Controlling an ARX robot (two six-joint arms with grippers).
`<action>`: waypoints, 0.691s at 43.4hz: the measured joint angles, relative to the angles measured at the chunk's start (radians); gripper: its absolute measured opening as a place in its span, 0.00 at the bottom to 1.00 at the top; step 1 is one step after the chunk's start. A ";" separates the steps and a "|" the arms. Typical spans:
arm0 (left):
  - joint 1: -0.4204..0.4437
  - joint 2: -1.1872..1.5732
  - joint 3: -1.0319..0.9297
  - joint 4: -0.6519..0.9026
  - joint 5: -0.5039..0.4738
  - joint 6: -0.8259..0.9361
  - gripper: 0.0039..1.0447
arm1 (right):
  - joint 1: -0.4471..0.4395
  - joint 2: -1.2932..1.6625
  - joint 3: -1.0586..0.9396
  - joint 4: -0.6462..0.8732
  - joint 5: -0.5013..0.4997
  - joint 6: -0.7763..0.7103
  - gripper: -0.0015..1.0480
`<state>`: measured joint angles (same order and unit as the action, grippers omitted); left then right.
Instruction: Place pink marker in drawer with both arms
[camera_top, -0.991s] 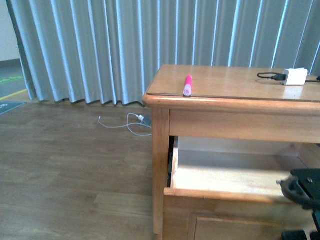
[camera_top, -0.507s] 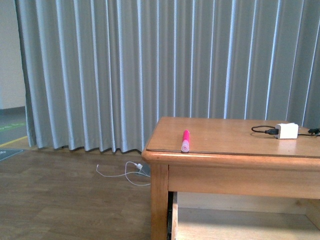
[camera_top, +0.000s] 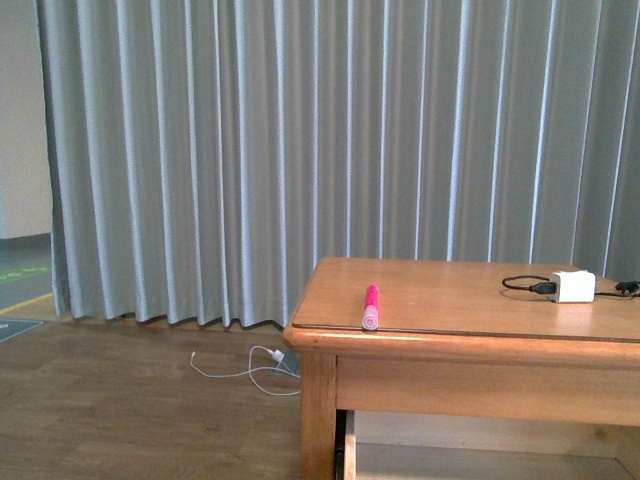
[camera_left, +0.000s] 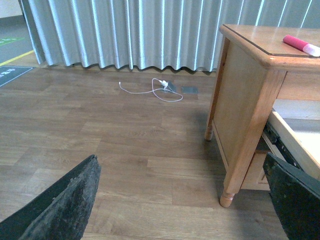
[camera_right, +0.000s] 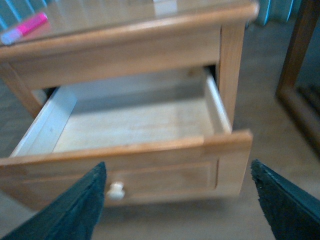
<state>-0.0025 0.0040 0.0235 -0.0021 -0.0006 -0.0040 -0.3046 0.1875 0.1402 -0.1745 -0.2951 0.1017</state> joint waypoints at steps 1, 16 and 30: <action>0.000 0.000 0.000 0.000 0.000 0.000 0.94 | 0.013 -0.039 -0.038 0.079 0.024 -0.024 0.79; 0.000 0.000 0.000 0.000 0.000 0.000 0.94 | 0.267 -0.146 -0.097 0.171 0.285 -0.096 0.32; 0.000 0.000 0.000 0.000 0.000 0.000 0.94 | 0.301 -0.148 -0.097 0.171 0.294 -0.098 0.92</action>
<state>-0.0025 0.0036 0.0235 -0.0021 -0.0002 -0.0044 -0.0040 0.0391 0.0429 -0.0036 -0.0010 0.0040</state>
